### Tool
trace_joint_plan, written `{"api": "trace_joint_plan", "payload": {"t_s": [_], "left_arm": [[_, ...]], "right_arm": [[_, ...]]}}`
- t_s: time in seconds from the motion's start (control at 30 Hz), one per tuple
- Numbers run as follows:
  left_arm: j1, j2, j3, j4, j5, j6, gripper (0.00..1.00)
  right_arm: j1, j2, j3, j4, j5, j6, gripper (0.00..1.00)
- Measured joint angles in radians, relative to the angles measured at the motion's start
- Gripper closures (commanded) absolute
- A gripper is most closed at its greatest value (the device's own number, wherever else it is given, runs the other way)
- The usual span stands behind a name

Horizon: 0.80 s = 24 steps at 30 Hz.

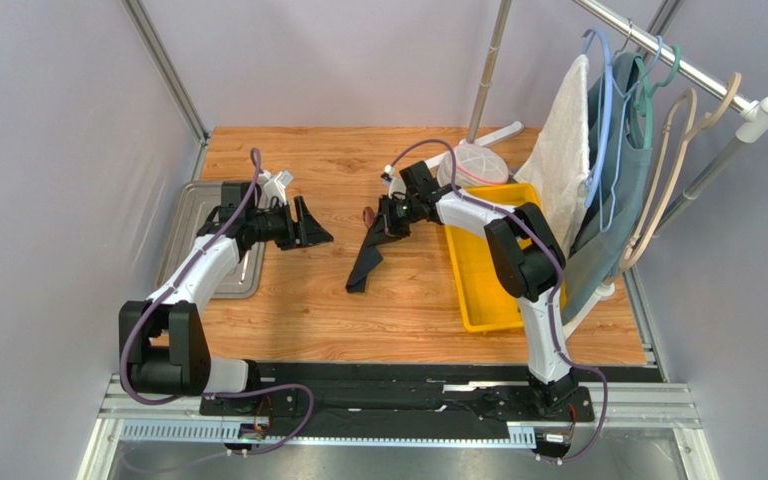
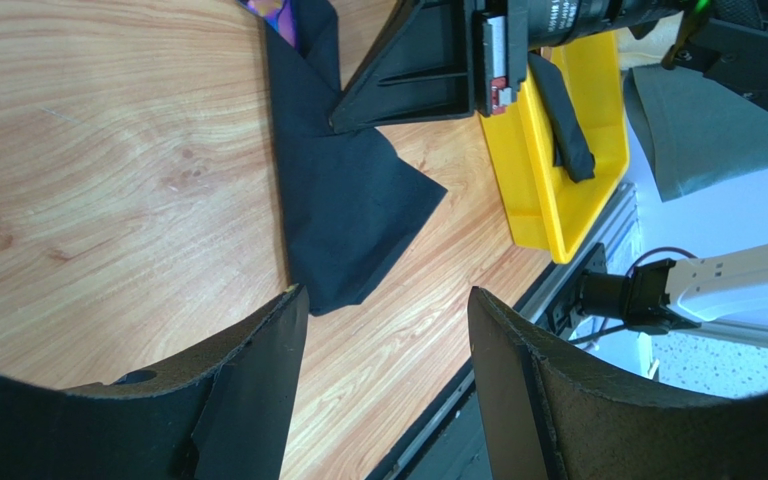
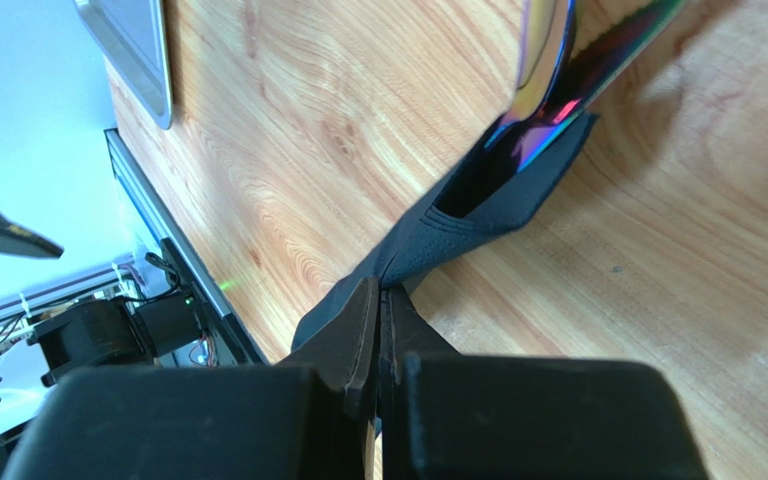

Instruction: Place the utensils on the paper napkin and roll it up

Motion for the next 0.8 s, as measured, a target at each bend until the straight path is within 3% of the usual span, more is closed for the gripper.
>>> {"api": "trace_joint_plan", "payload": {"t_s": [0.43,0.8], "left_arm": [[0.03,-0.035,-0.001,0.018,-0.032,0.018,0.31],[0.142,-0.276,-0.022,0.139,-0.006,0.037,0.31]], "right_arm": [[-0.002,-0.064,0.003,-0.01,-0.031,-0.05,1.0],[0.004,-0.191,0.113,-0.167,-0.106,-0.193,1.0]]}}
